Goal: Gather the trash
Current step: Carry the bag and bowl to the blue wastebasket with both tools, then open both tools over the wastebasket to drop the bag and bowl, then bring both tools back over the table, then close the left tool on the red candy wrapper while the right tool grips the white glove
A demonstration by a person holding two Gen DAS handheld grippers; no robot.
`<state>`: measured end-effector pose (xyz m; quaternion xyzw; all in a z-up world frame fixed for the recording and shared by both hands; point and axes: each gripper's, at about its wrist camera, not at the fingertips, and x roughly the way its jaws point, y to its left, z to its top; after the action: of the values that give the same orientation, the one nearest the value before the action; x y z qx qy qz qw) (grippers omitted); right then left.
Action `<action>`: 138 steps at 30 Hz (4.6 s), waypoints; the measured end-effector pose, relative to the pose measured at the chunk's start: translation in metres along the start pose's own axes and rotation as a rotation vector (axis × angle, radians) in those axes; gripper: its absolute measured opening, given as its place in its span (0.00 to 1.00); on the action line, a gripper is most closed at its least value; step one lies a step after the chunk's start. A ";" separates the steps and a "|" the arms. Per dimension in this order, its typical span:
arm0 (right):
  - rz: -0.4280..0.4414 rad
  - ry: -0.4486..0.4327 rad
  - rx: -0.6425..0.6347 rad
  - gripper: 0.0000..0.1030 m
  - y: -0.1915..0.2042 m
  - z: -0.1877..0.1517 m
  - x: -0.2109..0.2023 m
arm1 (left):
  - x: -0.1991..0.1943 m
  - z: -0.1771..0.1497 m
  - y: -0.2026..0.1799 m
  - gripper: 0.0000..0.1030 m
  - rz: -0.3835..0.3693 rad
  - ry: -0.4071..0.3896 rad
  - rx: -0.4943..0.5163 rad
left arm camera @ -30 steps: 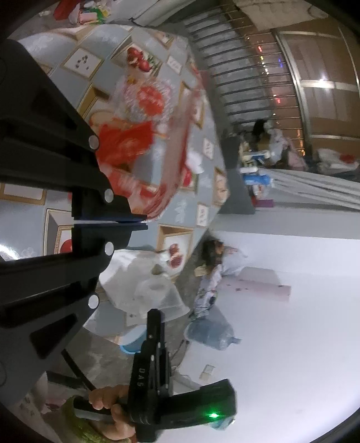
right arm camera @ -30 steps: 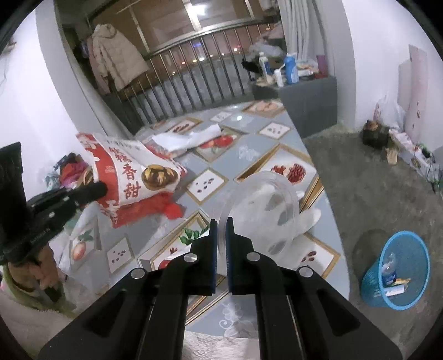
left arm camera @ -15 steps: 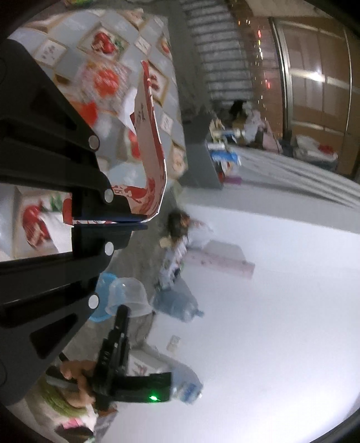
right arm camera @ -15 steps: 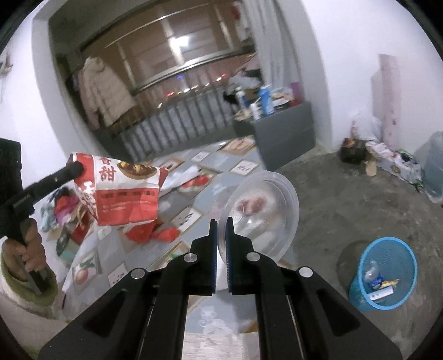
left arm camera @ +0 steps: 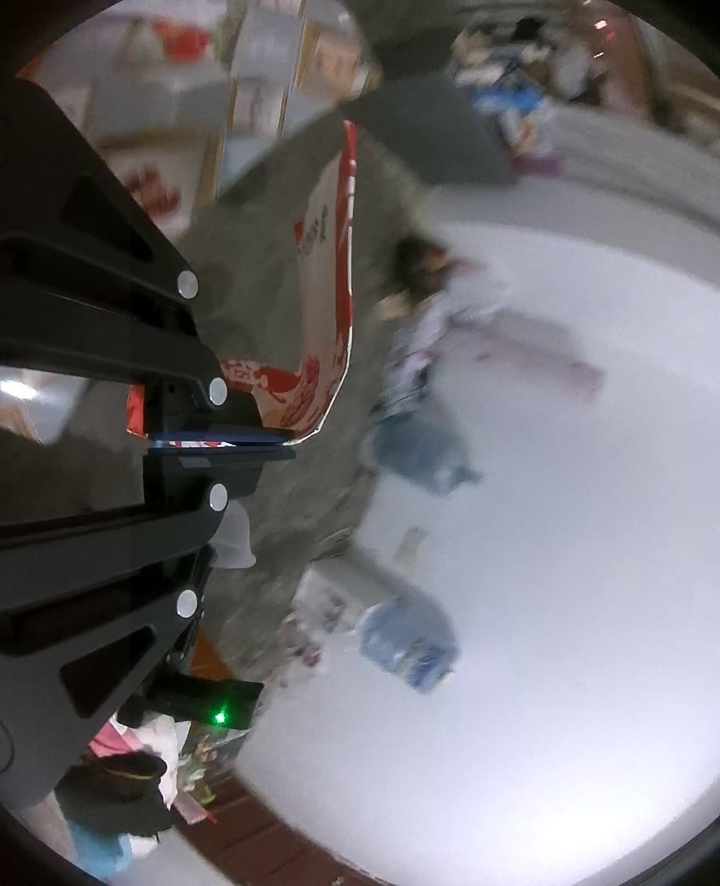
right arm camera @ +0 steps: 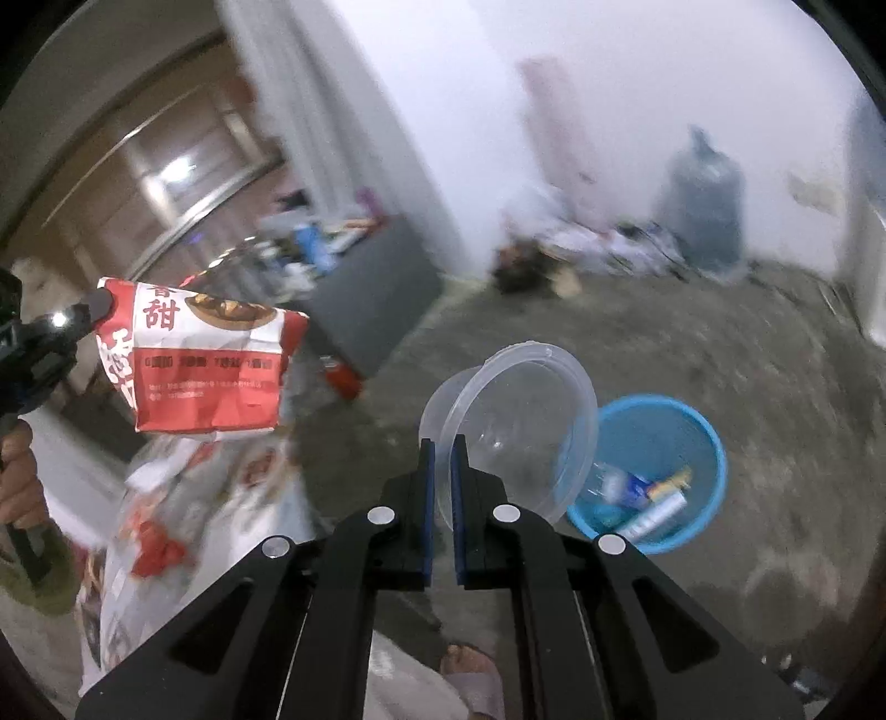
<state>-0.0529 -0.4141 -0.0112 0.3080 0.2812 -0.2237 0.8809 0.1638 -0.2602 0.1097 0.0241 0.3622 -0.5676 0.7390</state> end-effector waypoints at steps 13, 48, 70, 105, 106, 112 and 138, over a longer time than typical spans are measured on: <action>-0.137 0.151 0.247 0.06 -0.132 -0.003 0.106 | 0.271 0.002 -0.023 0.00 -0.108 0.345 -0.041; 0.057 0.075 0.057 0.63 -0.036 0.021 0.073 | 0.016 -0.014 0.033 0.79 0.174 0.127 0.047; 0.240 0.309 -0.593 0.63 0.193 -0.094 0.060 | -0.234 -0.210 0.146 0.79 0.583 -0.116 -0.133; 0.186 0.402 -0.583 0.59 0.214 -0.116 0.095 | -0.175 -0.278 0.201 0.18 0.642 0.015 -0.274; 0.181 0.401 -0.585 0.57 0.214 -0.117 0.095 | -0.176 -0.278 0.201 0.18 0.644 0.013 -0.273; 0.149 0.395 -0.566 0.44 0.212 -0.115 0.097 | -0.179 -0.278 0.200 0.17 0.645 0.007 -0.288; 0.120 0.296 -0.496 0.05 0.205 -0.095 0.077 | -0.185 -0.272 0.186 0.12 0.693 -0.017 -0.242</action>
<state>0.0866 -0.2218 -0.0362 0.1285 0.4339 -0.0483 0.8905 0.1677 0.0791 -0.0569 0.0528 0.3910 -0.2368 0.8878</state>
